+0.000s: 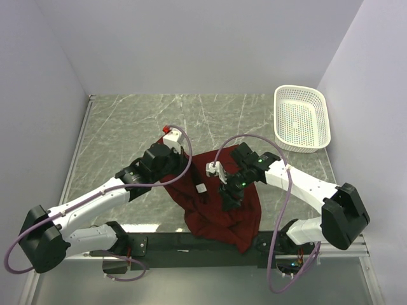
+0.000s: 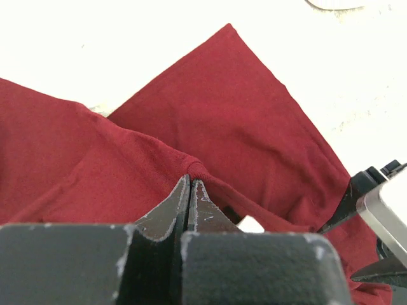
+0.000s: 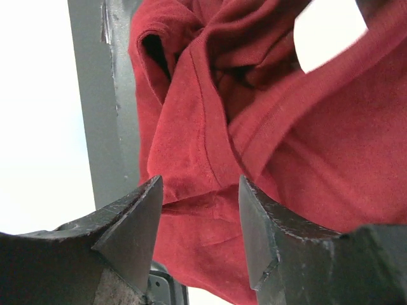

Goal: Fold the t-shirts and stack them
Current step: Flatten the tshirt out

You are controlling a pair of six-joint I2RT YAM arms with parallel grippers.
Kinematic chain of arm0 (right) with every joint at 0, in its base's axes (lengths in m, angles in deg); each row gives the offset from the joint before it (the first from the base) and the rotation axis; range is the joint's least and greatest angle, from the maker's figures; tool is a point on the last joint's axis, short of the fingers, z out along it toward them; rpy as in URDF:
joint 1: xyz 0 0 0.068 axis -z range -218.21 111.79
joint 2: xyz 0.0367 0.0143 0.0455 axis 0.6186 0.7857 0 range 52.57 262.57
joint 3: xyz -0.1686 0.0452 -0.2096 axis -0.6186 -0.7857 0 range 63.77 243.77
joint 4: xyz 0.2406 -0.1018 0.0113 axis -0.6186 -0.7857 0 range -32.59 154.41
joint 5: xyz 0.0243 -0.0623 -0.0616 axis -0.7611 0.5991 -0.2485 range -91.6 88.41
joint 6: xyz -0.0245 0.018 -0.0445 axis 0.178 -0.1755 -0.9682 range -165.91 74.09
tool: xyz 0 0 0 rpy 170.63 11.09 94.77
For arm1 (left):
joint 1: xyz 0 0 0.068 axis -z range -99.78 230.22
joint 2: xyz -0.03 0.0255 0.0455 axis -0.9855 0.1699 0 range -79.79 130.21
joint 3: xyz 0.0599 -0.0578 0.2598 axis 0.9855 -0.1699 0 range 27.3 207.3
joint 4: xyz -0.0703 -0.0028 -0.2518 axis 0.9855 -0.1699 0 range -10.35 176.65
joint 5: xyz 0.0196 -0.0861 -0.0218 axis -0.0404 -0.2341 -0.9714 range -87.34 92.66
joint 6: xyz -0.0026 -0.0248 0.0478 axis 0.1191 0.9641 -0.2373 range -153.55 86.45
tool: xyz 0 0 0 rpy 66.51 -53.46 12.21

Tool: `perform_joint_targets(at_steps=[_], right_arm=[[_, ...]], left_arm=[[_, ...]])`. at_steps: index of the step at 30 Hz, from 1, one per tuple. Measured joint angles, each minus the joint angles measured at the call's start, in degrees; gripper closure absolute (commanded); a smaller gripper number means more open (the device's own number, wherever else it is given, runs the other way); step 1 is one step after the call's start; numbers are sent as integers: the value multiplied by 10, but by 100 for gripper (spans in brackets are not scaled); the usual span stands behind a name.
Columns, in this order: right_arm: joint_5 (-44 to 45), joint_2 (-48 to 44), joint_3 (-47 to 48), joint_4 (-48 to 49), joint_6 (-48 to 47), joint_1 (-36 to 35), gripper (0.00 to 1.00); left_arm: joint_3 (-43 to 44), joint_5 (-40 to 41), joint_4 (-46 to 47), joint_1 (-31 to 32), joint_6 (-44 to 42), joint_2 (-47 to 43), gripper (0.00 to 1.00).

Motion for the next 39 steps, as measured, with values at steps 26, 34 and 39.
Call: perform_joint_targets(at_steps=[26,34,39], right_arm=[[2,69,6,-4,6,-36,100],[50,38,56,-43,-3,4,100],[97,-4,188,-77,-22,102,100]], left_arm=[[-6,9,-10,-15,12,-54,99],[-6,7,-32,-18,12,-77,99],[-6,-17,-40,-19,16,-106,99]])
